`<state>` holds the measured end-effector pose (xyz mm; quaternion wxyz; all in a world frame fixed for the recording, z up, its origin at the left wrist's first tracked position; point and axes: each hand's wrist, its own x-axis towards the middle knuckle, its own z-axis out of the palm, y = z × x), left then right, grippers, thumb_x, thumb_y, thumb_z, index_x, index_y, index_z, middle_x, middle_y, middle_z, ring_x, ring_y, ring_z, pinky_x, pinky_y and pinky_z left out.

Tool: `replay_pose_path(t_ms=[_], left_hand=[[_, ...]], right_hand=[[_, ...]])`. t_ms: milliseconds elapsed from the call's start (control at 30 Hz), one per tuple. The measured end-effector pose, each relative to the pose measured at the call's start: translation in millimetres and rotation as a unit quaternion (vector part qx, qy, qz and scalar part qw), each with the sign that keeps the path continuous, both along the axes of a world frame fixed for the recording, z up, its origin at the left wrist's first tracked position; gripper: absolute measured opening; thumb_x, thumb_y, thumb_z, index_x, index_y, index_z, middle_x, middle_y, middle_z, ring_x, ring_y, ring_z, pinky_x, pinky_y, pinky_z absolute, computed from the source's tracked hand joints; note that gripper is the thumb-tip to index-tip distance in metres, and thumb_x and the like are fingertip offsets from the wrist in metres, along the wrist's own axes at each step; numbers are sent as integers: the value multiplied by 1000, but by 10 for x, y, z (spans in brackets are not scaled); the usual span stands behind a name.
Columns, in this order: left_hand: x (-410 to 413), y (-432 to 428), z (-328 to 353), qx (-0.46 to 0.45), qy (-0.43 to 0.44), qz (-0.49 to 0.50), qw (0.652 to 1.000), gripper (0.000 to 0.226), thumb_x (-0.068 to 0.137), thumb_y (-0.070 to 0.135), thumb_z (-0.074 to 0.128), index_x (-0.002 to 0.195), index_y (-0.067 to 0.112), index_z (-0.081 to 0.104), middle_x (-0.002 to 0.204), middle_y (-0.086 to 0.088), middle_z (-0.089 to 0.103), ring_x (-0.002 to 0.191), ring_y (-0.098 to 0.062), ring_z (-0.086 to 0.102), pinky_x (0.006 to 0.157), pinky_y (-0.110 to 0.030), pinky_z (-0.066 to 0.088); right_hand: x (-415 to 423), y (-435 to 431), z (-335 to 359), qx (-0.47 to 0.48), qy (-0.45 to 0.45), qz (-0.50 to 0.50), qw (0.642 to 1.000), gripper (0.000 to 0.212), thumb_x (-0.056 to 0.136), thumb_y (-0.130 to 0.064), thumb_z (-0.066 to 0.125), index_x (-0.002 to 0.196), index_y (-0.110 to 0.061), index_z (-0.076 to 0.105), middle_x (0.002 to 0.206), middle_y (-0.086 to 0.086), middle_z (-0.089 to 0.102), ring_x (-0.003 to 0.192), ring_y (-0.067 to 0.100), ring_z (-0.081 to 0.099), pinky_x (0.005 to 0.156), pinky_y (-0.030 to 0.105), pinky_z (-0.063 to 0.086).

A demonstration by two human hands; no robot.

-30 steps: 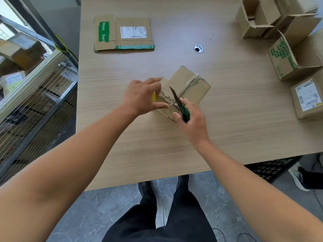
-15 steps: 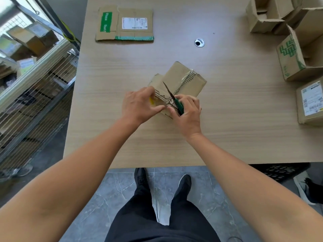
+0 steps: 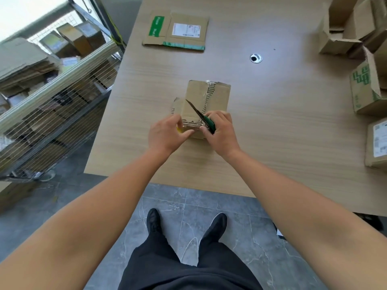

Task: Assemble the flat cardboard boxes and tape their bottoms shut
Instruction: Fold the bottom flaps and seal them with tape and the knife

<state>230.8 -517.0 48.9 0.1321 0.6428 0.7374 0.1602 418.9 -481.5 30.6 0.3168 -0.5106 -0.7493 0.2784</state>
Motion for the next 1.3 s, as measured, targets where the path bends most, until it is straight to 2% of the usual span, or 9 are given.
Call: replay_pose_path(t_ms=[200, 367, 567, 700, 833, 900, 1000, 1167, 1300], left_hand=[[-562, -78, -22, -60, -159, -60, 984, 14, 85, 39, 65, 78, 37, 54, 131, 14, 56, 121, -13, 55, 91, -32, 40], [-1048, -8, 135, -50, -176, -118, 976, 14, 81, 36, 70, 83, 30, 57, 142, 13, 51, 124, -10, 54, 96, -30, 40], [-1283, -59, 367, -61, -122, -165, 977, 2, 88, 34, 55, 87, 32, 56, 112, 11, 53, 89, -16, 55, 75, -31, 37], [-1410, -113, 493, -60, -152, -178, 970, 9, 90, 23, 60, 86, 31, 59, 93, 12, 50, 87, -17, 52, 76, -33, 38], [-1333, -172, 664, -96, -233, -180, 951, 19, 92, 14, 59, 86, 31, 64, 97, 9, 56, 90, -12, 54, 78, -31, 39], [-1270, -186, 757, -113, -265, -171, 942, 26, 92, 10, 57, 84, 33, 67, 99, 5, 55, 81, -4, 52, 68, -29, 40], [-1127, -218, 866, -118, -280, -175, 937, 28, 92, 7, 56, 85, 30, 69, 102, 1, 56, 79, -1, 52, 57, -21, 40], [-868, -278, 920, -96, -264, -189, 941, 21, 93, 6, 57, 91, 22, 70, 94, 12, 55, 73, 11, 53, 57, -12, 37], [-722, -365, 938, -75, -251, -187, 947, 16, 96, 13, 58, 96, 22, 70, 91, 17, 55, 74, 10, 53, 61, -20, 41]], right_hand=[[-135, -16, 148, -51, -23, 8, 998, 25, 84, -13, 79, 104, -4, 67, 96, 2, 61, 101, 17, 44, 87, 28, 40], [-534, -226, 201, -75, -28, -44, 996, 12, 85, -11, 76, 94, -8, 68, 88, 3, 61, 99, 16, 48, 83, 29, 43], [-892, -460, 296, -167, 61, -100, 979, 23, 90, -14, 72, 112, -13, 66, 102, 15, 67, 97, 26, 61, 87, 36, 50], [-1037, -554, 383, -209, 107, -62, 970, 32, 95, -11, 67, 126, -17, 60, 115, 4, 68, 97, 9, 60, 92, 32, 48], [-1060, -642, 543, -178, 115, -85, 974, 27, 97, -17, 67, 123, -20, 61, 108, -4, 69, 105, 7, 62, 117, 55, 31], [-984, -721, 642, -159, 152, -85, 972, 8, 96, -19, 68, 102, -20, 63, 85, 0, 65, 79, 8, 62, 97, 50, 47], [-940, -855, 794, -200, 254, -56, 945, 15, 93, -16, 73, 91, -10, 60, 71, -2, 61, 60, 9, 57, 62, 28, 51], [-951, -942, 835, -242, 275, -97, 925, 19, 84, -16, 83, 90, -7, 67, 71, 3, 63, 61, 13, 57, 59, 33, 52], [-854, -941, 875, -230, 247, -93, 937, 19, 90, -12, 76, 80, 0, 63, 67, 6, 55, 61, 19, 49, 62, 38, 42]])
